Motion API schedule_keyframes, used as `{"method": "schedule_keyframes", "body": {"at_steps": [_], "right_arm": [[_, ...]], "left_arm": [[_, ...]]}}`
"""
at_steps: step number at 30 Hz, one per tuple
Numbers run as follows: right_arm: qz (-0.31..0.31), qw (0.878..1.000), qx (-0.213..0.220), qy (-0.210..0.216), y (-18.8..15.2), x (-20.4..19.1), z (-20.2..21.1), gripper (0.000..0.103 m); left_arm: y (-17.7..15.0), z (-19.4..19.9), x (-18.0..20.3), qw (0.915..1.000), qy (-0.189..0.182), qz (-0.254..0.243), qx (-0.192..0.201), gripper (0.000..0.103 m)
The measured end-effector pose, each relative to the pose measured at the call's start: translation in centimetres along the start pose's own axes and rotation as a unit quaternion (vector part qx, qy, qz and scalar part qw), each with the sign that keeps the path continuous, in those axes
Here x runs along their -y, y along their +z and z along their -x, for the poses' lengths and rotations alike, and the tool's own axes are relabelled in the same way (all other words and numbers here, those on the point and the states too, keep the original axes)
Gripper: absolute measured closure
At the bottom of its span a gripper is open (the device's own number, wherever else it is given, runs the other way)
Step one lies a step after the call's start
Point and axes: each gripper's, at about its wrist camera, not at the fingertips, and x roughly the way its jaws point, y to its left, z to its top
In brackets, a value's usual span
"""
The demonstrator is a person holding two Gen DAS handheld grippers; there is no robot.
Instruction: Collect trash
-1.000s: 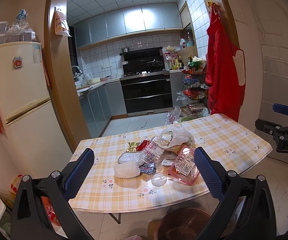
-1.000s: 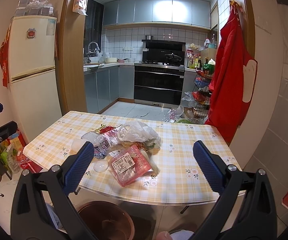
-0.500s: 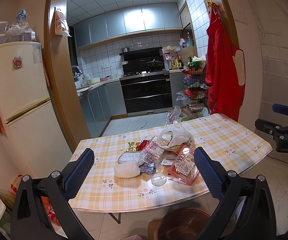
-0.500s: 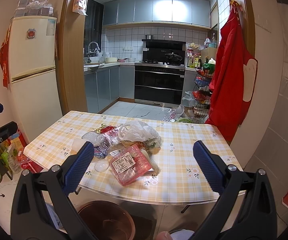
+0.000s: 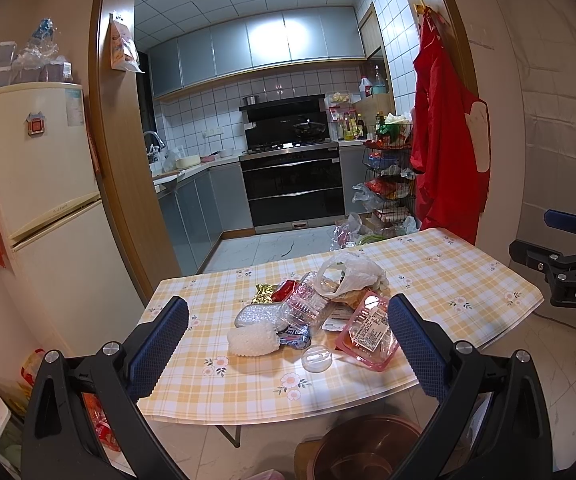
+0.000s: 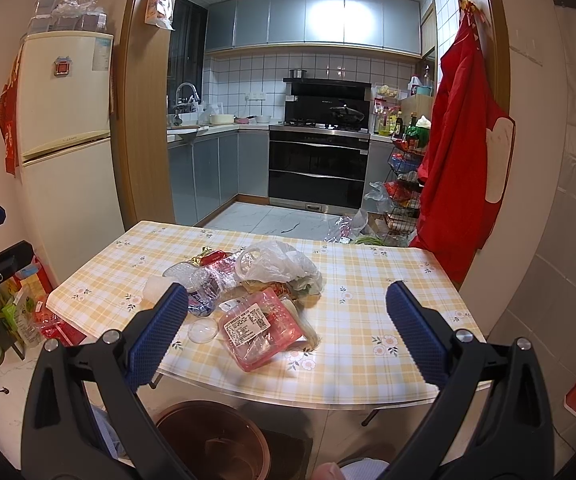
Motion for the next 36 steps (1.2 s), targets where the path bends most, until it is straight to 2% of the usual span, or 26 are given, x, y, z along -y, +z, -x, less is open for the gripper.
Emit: {"method": "schedule_keyframes", "body": {"at_steps": [8,13,18,23,25,28,32,36], "right_arm": [[0.001,1.0,-0.004,-0.002,-0.5,0.0,-0.2,0.006],[0.002,1.0,-0.01,-0.002,-1.1,0.0,-1.0,0.005],[-0.019,0.999,-0.02,0.018,-3.0,1.1,-3.4,0.005],[-0.05,0.998,-0.014,0.02,-5.8,2.6,-7.0,0.005],[-0.058,0.997,-0.03,0.028,-7.0,3.0,-9.0,0.005],[-0.067,0.993,-0.083,0.049,-8.5,3.2,-12.2,0.005],[-0.051,0.99,-0.13,0.032,-10.3,2.6,-15.7,0.005],[-0.057,0.985,-0.151,0.06,-12.4,2.5,-18.8,0.006]], "left_arm": [[-0.1,-0.1,0.1,1.0,-0.006,0.001,-0.006,0.005],[-0.6,-0.9,-0.5,0.9996,-0.019,0.021,-0.007,0.005],[-2.6,-3.6,-1.3,0.9979,-0.04,0.04,-0.031,0.005],[-5.6,-7.4,-1.8,0.9962,-0.032,0.049,-0.065,0.005],[-6.8,-9.0,-2.1,0.9954,-0.026,0.054,-0.075,0.005],[-8.3,-11.5,-2.5,0.9919,-0.029,0.06,-0.108,0.005],[-10.0,-13.8,-2.8,0.9901,-0.014,0.063,-0.125,0.005],[-11.1,-16.0,-3.3,0.9861,-0.003,0.079,-0.147,0.006]]}}
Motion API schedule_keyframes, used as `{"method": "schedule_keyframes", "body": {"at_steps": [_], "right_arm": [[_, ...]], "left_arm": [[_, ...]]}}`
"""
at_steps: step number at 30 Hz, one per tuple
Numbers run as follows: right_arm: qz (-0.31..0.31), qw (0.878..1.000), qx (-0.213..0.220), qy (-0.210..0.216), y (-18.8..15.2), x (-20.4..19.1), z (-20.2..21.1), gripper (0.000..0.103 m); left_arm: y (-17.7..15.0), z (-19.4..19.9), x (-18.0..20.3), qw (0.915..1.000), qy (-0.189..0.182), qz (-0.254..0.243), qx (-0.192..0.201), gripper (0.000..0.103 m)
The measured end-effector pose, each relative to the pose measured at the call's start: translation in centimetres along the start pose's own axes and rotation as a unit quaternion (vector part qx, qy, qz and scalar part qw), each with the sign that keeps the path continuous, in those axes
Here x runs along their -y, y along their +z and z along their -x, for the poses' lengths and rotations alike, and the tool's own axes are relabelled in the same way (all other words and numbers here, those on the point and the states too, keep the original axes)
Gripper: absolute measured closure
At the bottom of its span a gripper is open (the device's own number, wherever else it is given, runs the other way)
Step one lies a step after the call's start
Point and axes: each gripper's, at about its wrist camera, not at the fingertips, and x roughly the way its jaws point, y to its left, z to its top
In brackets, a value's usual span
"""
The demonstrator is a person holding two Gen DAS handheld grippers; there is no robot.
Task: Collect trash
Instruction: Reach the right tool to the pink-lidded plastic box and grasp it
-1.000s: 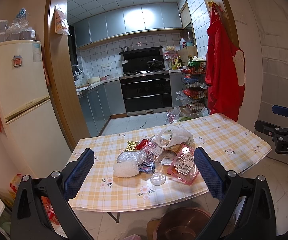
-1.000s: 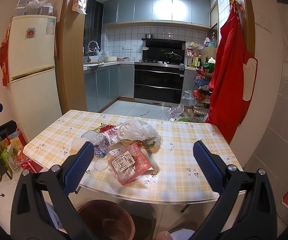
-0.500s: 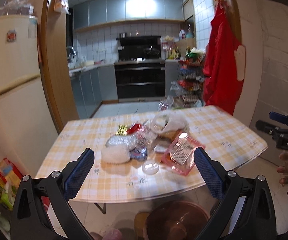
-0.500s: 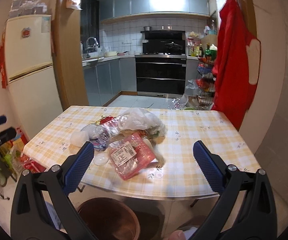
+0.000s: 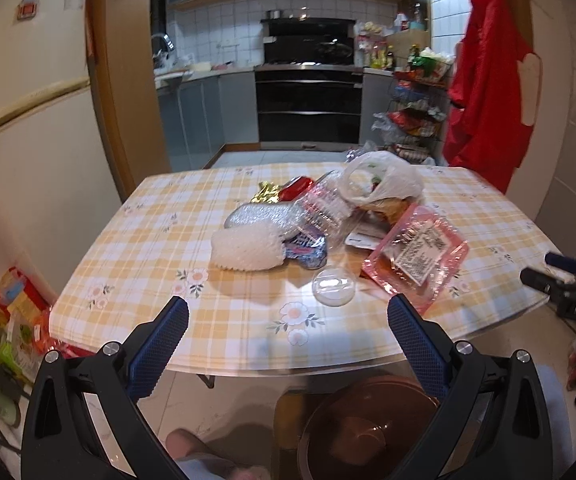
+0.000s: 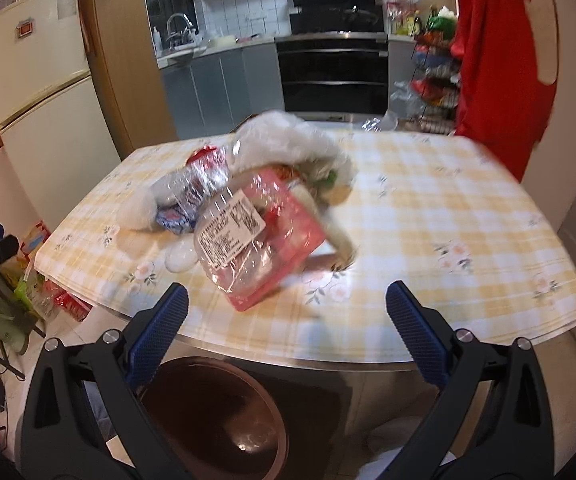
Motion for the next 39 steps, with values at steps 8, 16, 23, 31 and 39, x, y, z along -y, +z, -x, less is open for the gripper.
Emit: {"method": "schedule_keyframes", "body": {"at_steps": [8,16,23,31,39], "right_arm": [[-0.023,0.998,-0.019,0.055,-0.4,-0.3,-7.9,0.006],[-0.096,0.99,-0.017,0.102,0.2,1.1,-13.7,0.006],[-0.124,0.984,-0.014,0.124,0.6,1.7,-15.1,0.011],[-0.129,0.981,-0.008,0.147,0.8,1.7,-13.7,0.047],[-0.045,0.989,0.023,0.138,1.8,-1.6,-10.3,0.058]], "left_arm": [[-0.4,-2.8,-0.4,0.9995,0.016,0.017,-0.021,0.005],[-0.6,-4.6,-0.9,0.9989,0.023,0.022,-0.035,0.005],[-0.5,-5.5,-1.0,0.9989,0.023,0.019,-0.037,0.005],[-0.8,-5.5,-1.0,0.9988,0.02,0.026,-0.036,0.006],[-0.7,-4.7,-0.8,0.9993,0.013,0.023,-0.026,0.005]]}}
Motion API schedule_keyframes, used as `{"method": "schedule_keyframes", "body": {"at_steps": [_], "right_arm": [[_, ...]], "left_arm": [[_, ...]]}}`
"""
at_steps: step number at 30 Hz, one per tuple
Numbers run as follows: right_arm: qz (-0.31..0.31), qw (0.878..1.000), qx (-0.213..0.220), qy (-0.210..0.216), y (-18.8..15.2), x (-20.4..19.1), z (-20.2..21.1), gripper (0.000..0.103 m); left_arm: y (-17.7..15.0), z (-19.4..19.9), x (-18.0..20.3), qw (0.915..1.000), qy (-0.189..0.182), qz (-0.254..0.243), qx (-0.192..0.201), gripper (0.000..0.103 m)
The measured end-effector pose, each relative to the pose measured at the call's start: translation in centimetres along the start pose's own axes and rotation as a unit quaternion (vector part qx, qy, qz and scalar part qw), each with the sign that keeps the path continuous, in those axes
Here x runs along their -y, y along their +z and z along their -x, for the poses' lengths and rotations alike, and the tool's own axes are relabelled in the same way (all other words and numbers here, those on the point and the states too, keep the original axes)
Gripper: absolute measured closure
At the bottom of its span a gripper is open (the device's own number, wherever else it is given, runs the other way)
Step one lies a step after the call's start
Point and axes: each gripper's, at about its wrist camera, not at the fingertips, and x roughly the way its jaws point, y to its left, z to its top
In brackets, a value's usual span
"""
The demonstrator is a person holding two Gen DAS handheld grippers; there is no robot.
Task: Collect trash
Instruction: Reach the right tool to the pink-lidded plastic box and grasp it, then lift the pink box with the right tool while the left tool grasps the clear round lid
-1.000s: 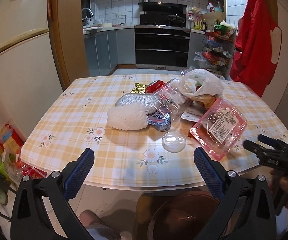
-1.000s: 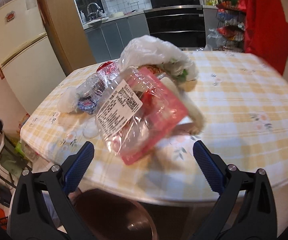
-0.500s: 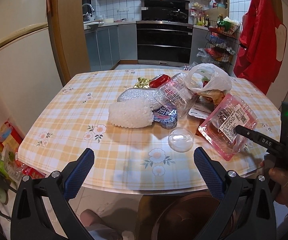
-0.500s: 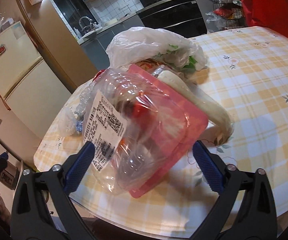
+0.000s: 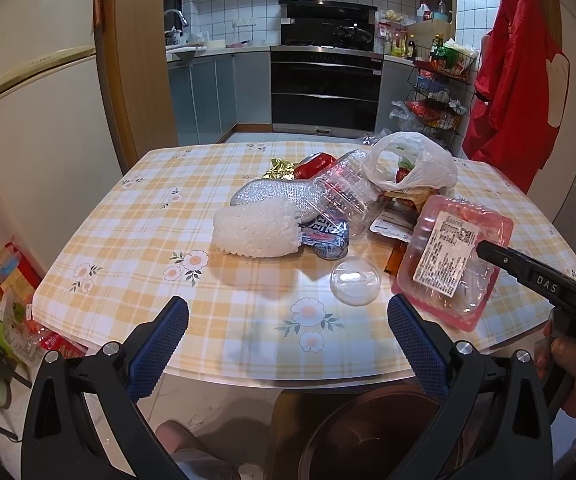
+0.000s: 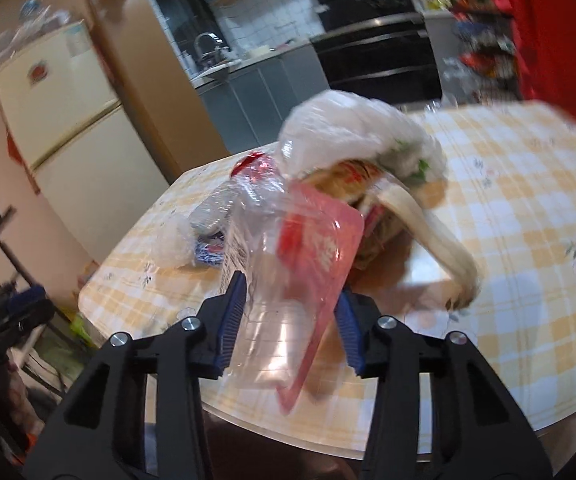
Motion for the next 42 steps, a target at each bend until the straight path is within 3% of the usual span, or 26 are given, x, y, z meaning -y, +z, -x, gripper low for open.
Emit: {"method": "schedule_keyframes", "body": {"at_steps": [7,17,24,33,42], "right_arm": [[0.043,0.999,0.015,-0.002,0.2,-2.2,1.6,0.059],[0.043,0.999,0.031,-0.006,0.8,-2.7,3.5,0.06],[0.039,0.998,0.051,0.005,2.0,-2.9,4.8,0.06],[0.033,0.995,0.089,-0.003,4.2,-2.1,6.6,0.06],[0.024,0.994,0.096,-0.035,4.8,0.6,7.6,0.06]], "left_arm": [[-0.1,0.3,-0.4,1.0,-0.004,0.004,0.005,0.005],[0.2,-1.0,-2.2,0.9991,-0.018,0.037,-0.007,0.006],[0.2,-3.1,-1.2,0.9983,-0.045,0.032,-0.021,0.008],[0.5,-8.8,3.8,0.9941,-0.087,-0.036,-0.053,0.009],[0.9,-16.9,6.3,0.9888,-0.07,-0.056,-0.12,0.009]]}}
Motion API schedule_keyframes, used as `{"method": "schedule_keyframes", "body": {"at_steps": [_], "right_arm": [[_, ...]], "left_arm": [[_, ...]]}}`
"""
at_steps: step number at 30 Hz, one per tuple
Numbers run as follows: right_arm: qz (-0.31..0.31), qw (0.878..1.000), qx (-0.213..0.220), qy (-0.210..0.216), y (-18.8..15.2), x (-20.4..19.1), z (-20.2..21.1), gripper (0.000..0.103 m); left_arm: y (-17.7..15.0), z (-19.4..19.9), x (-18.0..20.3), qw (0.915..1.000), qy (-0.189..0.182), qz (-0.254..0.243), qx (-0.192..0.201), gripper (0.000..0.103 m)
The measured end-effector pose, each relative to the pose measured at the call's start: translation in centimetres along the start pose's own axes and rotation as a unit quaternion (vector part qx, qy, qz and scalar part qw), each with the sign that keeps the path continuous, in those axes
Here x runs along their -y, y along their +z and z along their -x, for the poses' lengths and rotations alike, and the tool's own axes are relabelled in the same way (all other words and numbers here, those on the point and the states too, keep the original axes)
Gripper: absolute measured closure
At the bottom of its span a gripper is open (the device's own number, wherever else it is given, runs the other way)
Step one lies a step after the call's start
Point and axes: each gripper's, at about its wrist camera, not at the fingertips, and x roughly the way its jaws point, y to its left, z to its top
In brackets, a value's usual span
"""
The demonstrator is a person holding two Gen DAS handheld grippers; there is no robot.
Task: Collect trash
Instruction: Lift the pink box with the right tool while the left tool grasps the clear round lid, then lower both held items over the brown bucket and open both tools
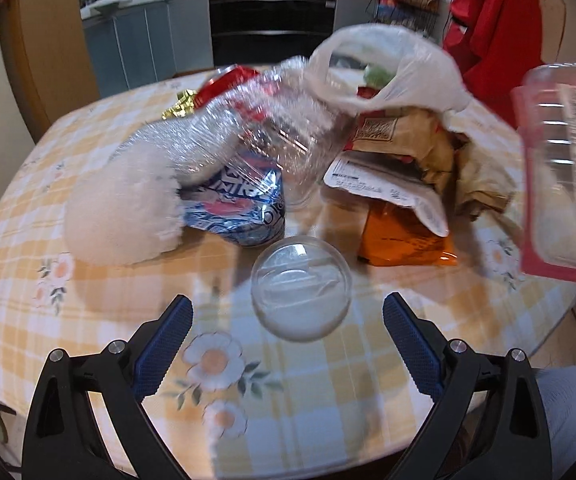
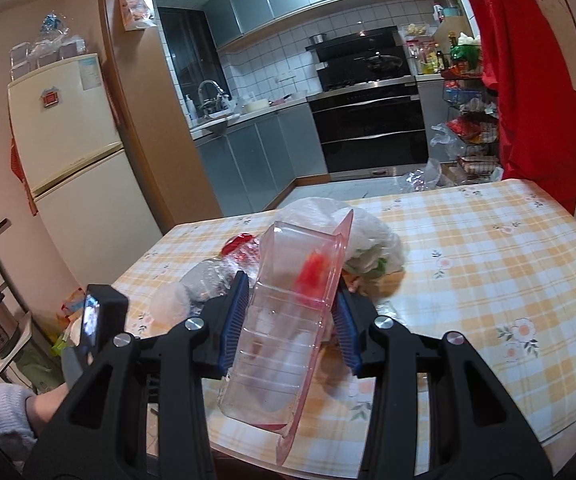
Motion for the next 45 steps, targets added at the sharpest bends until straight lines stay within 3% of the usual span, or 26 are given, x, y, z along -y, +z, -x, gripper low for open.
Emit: {"method": "schedule_keyframes", "body": {"at_steps": [15,18,19,20,27,35,45], "right_arm": [[-0.007,1.0,-0.011,-0.015,-0.8,1.8,-0.2,0.06],[-0.007,1.0,-0.012,-0.015,-0.9,1.7,0.0,0.06],[-0.008,1.0,-0.012,-0.015,-0.8,1.6,0.0,0.06],[-0.008,1.0,-0.012,-0.015,-0.8,1.6,0.0,0.06],[-0.005,1.0,-0.008,-0.01,-0.8,1.1,0.5,0.06],[0.006,1.0,-0.005,0.002,-1.0,-0.2,1.9,0.06],[0.021,0.999,-0.02,0.023,-2.5,-2.7,4.4,0.06]], "left_arm": [[1.6,-4.9,-0.2,0.9984,0.033,0.012,-0.044,0.012],[1.5,-4.6,0.0,0.9988,0.027,0.008,-0.041,0.022],[1.5,-4.4,0.0,0.999,0.024,0.006,-0.036,0.036],[1.4,-4.1,0.2,0.9991,0.023,0.006,-0.035,0.039],[0.2,-2.5,-0.2,0.9992,0.001,0.013,-0.038,0.039],[-1.3,3.4,-0.6,0.999,-0.027,0.035,-0.004,0.039],[-4.3,13.7,0.0,0.9951,-0.047,0.054,0.068,0.039]]}}
